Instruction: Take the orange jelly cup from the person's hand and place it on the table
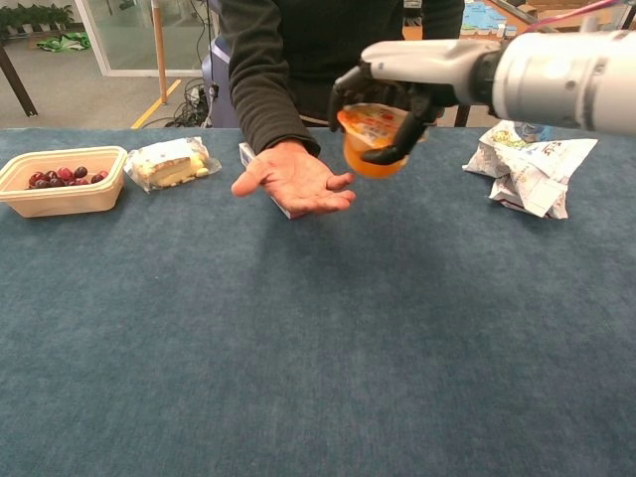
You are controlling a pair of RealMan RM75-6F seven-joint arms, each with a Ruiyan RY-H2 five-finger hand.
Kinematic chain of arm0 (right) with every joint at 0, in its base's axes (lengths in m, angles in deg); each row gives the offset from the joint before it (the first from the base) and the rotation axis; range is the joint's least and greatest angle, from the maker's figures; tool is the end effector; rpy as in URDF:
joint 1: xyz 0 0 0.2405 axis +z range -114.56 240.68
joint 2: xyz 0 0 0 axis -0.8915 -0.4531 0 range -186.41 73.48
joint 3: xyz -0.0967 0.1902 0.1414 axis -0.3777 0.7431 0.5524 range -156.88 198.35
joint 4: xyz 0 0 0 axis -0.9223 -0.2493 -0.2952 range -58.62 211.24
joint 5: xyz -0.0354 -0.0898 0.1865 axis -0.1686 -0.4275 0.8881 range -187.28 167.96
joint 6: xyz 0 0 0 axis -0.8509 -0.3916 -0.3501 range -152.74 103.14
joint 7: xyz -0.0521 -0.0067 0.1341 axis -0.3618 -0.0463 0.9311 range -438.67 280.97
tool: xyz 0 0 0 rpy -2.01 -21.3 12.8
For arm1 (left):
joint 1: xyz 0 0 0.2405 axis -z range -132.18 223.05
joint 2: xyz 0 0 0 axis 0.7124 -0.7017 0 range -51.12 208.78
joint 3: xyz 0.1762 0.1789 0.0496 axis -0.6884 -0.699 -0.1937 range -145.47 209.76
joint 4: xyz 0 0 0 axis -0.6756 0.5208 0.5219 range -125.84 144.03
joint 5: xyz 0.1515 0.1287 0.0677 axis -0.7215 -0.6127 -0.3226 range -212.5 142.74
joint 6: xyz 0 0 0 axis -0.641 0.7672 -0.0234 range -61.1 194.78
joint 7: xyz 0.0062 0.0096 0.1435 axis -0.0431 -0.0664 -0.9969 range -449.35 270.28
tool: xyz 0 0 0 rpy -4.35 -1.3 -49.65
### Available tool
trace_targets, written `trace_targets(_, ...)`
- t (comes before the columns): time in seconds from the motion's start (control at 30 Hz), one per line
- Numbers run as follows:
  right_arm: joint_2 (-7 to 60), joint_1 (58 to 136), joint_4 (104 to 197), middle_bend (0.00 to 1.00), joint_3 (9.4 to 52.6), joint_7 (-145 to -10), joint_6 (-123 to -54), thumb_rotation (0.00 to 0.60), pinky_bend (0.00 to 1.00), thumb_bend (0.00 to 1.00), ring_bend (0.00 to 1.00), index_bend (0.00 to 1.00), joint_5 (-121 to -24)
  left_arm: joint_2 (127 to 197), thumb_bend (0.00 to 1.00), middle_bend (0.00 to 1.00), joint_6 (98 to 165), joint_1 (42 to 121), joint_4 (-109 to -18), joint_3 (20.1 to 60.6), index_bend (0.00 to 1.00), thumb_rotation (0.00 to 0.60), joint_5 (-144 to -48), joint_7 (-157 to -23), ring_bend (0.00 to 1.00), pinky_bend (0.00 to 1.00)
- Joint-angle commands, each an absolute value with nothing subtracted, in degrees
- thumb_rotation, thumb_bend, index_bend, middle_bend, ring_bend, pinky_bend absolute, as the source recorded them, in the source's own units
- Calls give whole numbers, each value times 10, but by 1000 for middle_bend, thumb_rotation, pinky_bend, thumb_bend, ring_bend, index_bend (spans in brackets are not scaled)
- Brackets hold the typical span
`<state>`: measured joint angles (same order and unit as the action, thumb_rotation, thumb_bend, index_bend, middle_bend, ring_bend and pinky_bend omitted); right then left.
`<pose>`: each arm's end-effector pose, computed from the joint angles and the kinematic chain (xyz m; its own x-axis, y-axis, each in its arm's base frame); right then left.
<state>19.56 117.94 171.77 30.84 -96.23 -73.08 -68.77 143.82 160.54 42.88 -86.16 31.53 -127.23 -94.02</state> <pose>-0.0787 -0.3642 0.0284 0.4983 -0.2728 0.8230 -0.7895 -0.5351 0.3006 -0.3009 0.1281 0.1565 0.4099 -0.0388 0.9113 0.9121 0.0049 -0.4100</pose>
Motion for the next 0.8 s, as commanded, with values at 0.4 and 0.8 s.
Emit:
trace_targets(0.4, 214, 1132, 1638, 402, 252, -928, -715, 600, 628, 533, 278, 556, -724, 1441, 300, 0, 1605, 430, -865, 314, 52, 600, -1278, -946, 0, 0)
trace_targets(0.8, 284, 1117, 1536, 372, 247, -870, -690, 600, 586, 520, 271, 556, -759, 1443, 300, 0, 1605, 429, -861, 314, 52, 600, -1276, -943, 0, 0)
